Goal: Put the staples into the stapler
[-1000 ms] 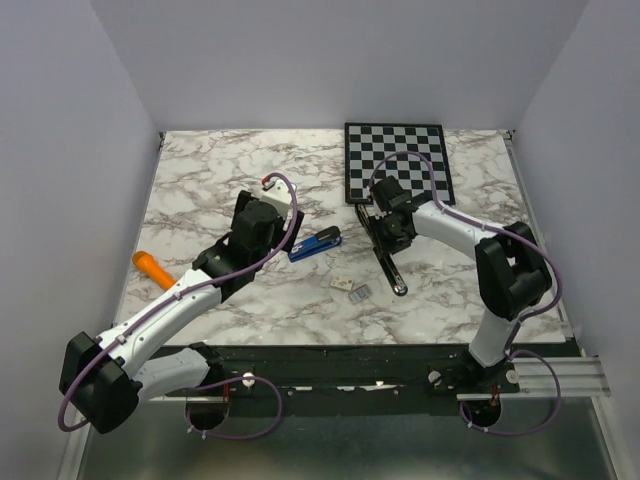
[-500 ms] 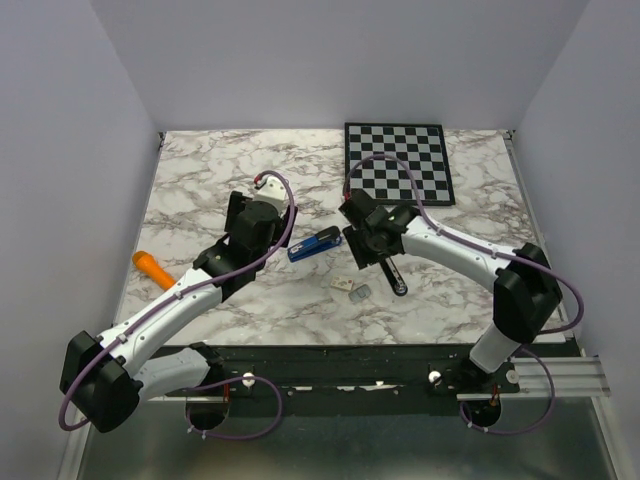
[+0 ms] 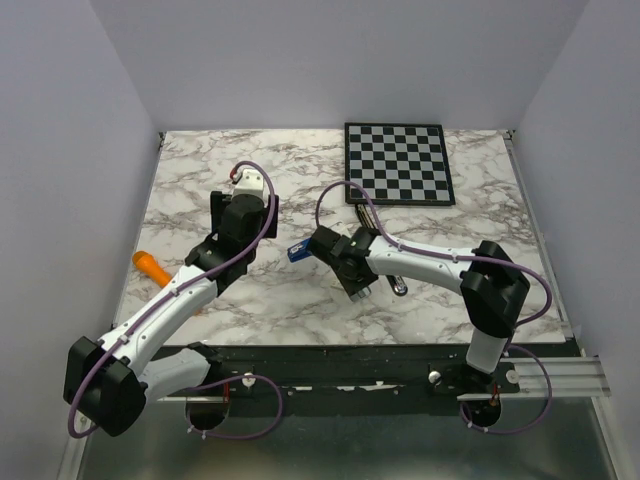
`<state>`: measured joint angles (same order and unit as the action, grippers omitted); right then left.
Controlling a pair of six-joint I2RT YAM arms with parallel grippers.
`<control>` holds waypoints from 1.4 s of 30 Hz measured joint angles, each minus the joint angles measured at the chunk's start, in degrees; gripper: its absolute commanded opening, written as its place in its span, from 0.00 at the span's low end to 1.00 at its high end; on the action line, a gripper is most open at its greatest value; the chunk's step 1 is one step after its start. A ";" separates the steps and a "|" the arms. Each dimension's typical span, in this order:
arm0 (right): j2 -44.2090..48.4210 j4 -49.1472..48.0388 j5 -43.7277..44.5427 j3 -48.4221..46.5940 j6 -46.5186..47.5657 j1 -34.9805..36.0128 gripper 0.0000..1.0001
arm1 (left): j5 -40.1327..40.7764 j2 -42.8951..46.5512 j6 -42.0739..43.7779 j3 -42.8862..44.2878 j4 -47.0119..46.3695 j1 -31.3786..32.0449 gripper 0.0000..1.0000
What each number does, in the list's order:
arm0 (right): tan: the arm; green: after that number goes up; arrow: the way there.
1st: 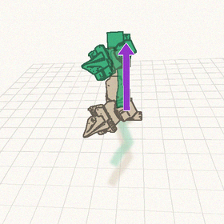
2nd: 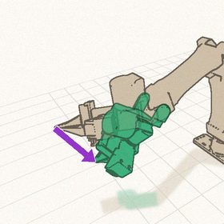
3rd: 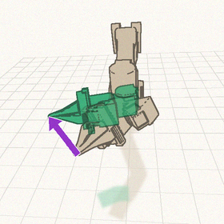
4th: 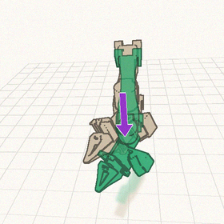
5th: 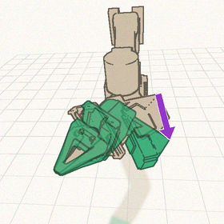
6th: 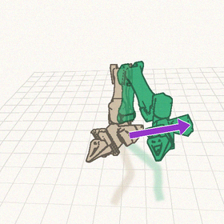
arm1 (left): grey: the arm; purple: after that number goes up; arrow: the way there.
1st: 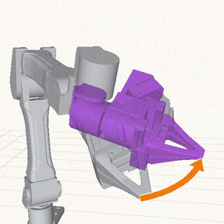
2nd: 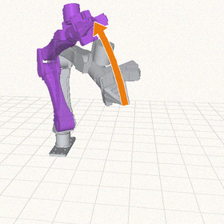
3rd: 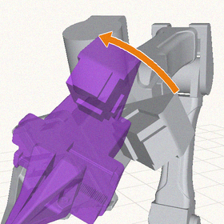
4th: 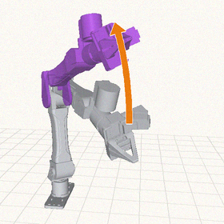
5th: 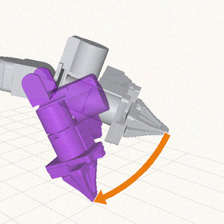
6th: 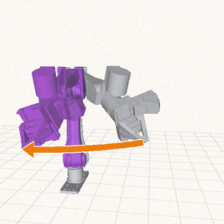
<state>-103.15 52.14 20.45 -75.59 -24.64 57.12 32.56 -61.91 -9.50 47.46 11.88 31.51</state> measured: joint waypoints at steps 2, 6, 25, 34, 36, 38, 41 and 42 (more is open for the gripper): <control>-0.22 0.11 0.48 0.00 -0.57 0.37 0.43 | -0.07 0.00 -0.35 0.00 0.02 -0.90 0.99; -0.28 0.20 1.79 0.00 -1.70 0.85 0.43 | -0.44 0.11 -1.05 0.00 -0.07 -3.26 0.99; -0.68 1.70 6.08 1.84 -6.10 3.87 0.41 | -3.13 2.43 -1.09 0.00 -0.50 -6.64 0.99; -4.33 2.16 6.82 0.68 -6.62 4.33 0.41 | -3.98 2.43 -1.07 0.00 -0.52 -5.46 0.99; -4.68 2.32 7.15 -0.20 -6.60 4.33 0.41 | -4.07 2.43 -1.05 0.00 -0.50 -5.11 0.99; -5.09 2.34 7.34 -1.22 -6.58 4.33 0.41 | -4.09 2.43 -1.05 0.00 -0.52 -4.85 0.99; -5.88 2.43 7.63 -2.25 -6.40 4.33 0.40 | -4.11 2.43 -1.05 0.00 -0.50 -4.74 0.99; -6.19 2.45 7.76 -2.45 -6.36 4.33 0.39 | -4.11 2.43 -1.05 0.00 -0.50 -4.74 0.99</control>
<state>-109.34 54.59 28.21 -78.04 -31.00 61.45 28.45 -59.48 -10.55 47.46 11.38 26.76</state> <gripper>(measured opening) 0.410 0.990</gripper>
